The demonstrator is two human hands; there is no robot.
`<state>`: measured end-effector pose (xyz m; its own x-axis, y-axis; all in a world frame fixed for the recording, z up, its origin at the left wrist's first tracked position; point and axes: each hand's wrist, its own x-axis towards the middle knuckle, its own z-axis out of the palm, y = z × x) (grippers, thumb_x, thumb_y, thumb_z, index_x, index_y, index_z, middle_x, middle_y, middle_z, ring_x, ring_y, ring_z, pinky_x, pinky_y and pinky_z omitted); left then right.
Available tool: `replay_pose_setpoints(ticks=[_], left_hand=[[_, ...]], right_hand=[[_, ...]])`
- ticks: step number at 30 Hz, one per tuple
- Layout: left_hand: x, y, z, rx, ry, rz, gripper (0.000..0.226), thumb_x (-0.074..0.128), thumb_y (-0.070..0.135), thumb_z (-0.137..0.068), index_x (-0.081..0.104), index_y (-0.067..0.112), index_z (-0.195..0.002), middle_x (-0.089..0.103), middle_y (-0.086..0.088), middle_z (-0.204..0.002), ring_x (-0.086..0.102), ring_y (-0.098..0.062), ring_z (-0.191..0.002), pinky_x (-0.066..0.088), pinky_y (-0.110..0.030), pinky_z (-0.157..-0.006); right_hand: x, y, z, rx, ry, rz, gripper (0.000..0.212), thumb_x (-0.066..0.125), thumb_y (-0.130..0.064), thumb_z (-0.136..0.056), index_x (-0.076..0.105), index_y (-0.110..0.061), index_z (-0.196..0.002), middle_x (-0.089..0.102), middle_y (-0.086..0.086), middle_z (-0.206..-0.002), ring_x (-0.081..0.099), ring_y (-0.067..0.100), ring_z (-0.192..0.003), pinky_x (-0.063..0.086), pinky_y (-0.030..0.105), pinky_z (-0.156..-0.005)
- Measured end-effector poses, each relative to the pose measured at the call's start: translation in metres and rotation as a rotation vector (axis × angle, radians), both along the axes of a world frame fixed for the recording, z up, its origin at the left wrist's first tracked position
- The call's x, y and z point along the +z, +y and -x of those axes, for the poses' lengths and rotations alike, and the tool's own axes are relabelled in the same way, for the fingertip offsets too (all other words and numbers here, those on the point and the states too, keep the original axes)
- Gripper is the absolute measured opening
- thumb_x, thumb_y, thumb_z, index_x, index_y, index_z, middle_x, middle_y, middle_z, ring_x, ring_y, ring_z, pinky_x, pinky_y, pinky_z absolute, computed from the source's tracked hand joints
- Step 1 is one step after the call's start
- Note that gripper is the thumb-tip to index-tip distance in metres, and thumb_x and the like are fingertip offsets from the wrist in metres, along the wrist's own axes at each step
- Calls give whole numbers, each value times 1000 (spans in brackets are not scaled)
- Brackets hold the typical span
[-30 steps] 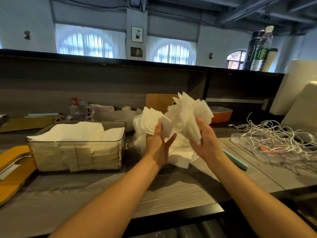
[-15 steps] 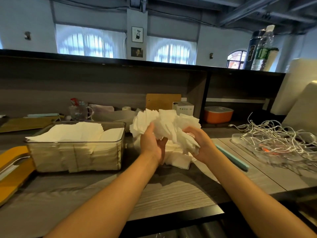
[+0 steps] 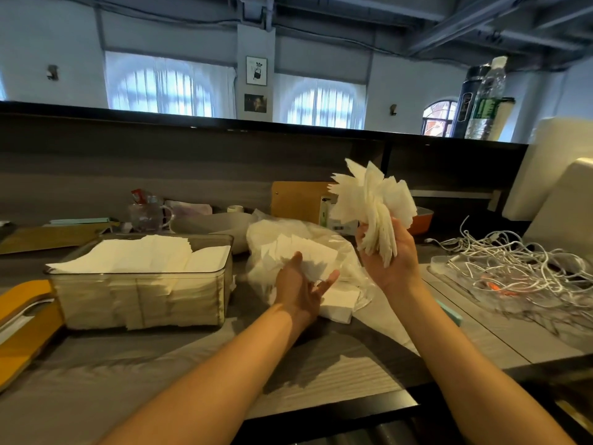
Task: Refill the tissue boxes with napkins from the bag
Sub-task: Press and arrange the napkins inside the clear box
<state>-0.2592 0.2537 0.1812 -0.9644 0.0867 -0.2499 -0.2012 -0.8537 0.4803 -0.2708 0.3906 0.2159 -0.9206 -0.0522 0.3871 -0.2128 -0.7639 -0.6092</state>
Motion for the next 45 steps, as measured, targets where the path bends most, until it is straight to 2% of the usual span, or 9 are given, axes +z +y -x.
replay_pose_setpoints(ticks=[5, 9, 17, 22, 25, 34, 36, 39, 45], left_hand=[[-4, 0, 0, 45, 111, 114, 40, 51, 42, -100, 63, 13, -125, 73, -13, -109, 67, -31, -103, 57, -41, -78], [0, -8, -2, 44, 141, 131, 41, 50, 52, -97, 66, 19, -116, 77, -7, -91, 71, -25, -90, 57, -36, -70], [3, -12, 3, 101, 69, 94, 22, 49, 33, -103, 55, 16, -115, 62, -14, -109, 61, -33, -101, 55, -52, -92], [0, -8, 4, 1, 46, 112, 21, 45, 32, -105, 53, 16, -93, 60, -14, -101, 60, -36, -96, 55, -56, -89], [-4, -4, 5, -60, 58, 116, 29, 42, 36, -105, 58, 12, -103, 64, -15, -106, 61, -36, -101, 55, -55, -84], [-8, 3, 8, -41, 121, 48, 37, 53, 35, -100, 55, 13, -130, 64, -16, -112, 62, -36, -104, 59, -47, -77], [-8, 4, 8, -31, 145, 41, 43, 52, 38, -100, 55, 12, -134, 65, -18, -120, 61, -37, -113, 56, -46, -85], [-9, 2, 6, -38, 176, 61, 50, 48, 50, -99, 62, 12, -129, 71, -18, -115, 65, -34, -109, 56, -44, -87], [-7, -6, 10, -59, 176, 87, 50, 50, 59, -93, 65, 18, -119, 75, -14, -106, 67, -33, -107, 54, -48, -94]], right_hand=[[-21, -16, 8, -2, -450, -428, 25, 62, -14, -90, 62, -4, -113, 67, 10, -83, 68, 16, -61, 52, 26, -47], [-19, -18, 7, -75, -501, -603, 30, 61, -17, -91, 61, -4, -117, 66, 9, -74, 64, 16, -54, 47, 26, -44], [-13, -11, 4, -50, -375, -337, 17, 51, -14, -92, 61, -8, -80, 50, 6, -66, 52, 12, -53, 41, 24, -47], [-10, -8, 0, -88, -291, -259, 19, 57, -21, -94, 62, -17, -111, 65, 5, -82, 68, 16, -72, 57, 28, -54], [-10, -5, 3, -95, -267, -254, 26, 59, -24, -93, 59, -22, -119, 67, 4, -94, 69, 20, -87, 60, 33, -62], [20, 1, 17, -62, -44, -102, 19, 51, -20, -99, 66, -15, -109, 65, 5, -87, 68, 15, -79, 58, 29, -71], [10, -8, 20, -1, -180, -158, 20, 52, -18, -97, 70, -10, -99, 65, 8, -78, 66, 15, -67, 54, 26, -62], [-12, -16, 16, -8, -449, -398, 23, 56, -15, -93, 64, -1, -110, 68, 13, -85, 66, 20, -73, 55, 34, -73], [-18, -7, 9, -111, -497, -630, 22, 61, -18, -91, 65, -3, -106, 64, 11, -81, 64, 17, -63, 46, 23, -44]])
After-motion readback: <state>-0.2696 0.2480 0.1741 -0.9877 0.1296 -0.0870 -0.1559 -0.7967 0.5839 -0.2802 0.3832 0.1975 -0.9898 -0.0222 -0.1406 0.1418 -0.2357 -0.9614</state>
